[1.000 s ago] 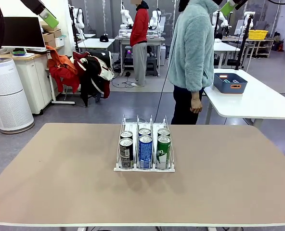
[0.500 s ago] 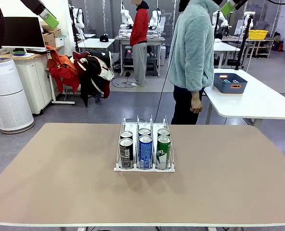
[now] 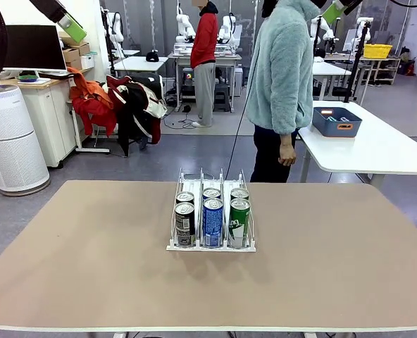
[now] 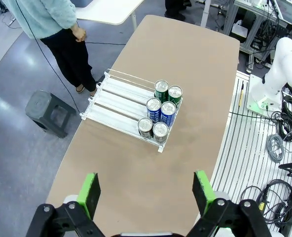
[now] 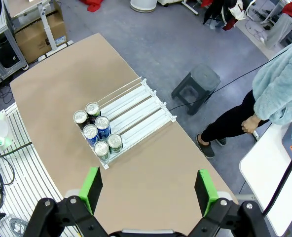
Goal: Fill the beverage cans into the dispenser.
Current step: Pick up the Ionic drink handed by the human.
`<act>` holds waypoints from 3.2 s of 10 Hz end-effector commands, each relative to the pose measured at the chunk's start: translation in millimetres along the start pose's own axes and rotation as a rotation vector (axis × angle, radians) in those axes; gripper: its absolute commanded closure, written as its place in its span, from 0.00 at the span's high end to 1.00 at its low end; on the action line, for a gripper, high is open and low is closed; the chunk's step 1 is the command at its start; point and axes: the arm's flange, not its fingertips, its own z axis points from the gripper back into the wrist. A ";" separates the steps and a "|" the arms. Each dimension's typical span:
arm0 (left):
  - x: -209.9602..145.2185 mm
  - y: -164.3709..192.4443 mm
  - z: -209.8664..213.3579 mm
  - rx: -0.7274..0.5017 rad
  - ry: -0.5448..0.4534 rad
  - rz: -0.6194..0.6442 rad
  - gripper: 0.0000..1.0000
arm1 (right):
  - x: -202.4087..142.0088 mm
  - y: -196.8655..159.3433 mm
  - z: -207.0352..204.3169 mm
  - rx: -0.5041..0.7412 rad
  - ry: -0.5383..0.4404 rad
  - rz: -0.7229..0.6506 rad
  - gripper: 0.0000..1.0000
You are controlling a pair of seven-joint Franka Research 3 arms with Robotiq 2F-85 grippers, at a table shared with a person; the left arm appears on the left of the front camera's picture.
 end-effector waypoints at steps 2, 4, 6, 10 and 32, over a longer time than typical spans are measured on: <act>0.0 0.4 0.8 0.017 0.007 0.003 1.00 | -0.5 0.9 -0.5 0.000 0.004 0.006 1.00; 0.0 0.4 0.8 0.017 0.007 0.003 1.00 | -0.5 0.9 -0.5 0.000 0.004 0.006 1.00; 0.0 0.4 0.8 0.017 0.007 0.003 1.00 | -0.5 0.9 -0.5 0.000 0.004 0.006 1.00; 0.0 0.4 0.8 0.017 0.007 0.003 1.00 | -0.5 0.9 -0.5 0.000 0.004 0.006 1.00; 0.0 0.4 0.8 0.017 0.007 0.003 1.00 | -0.5 0.9 -0.5 0.000 0.004 0.006 1.00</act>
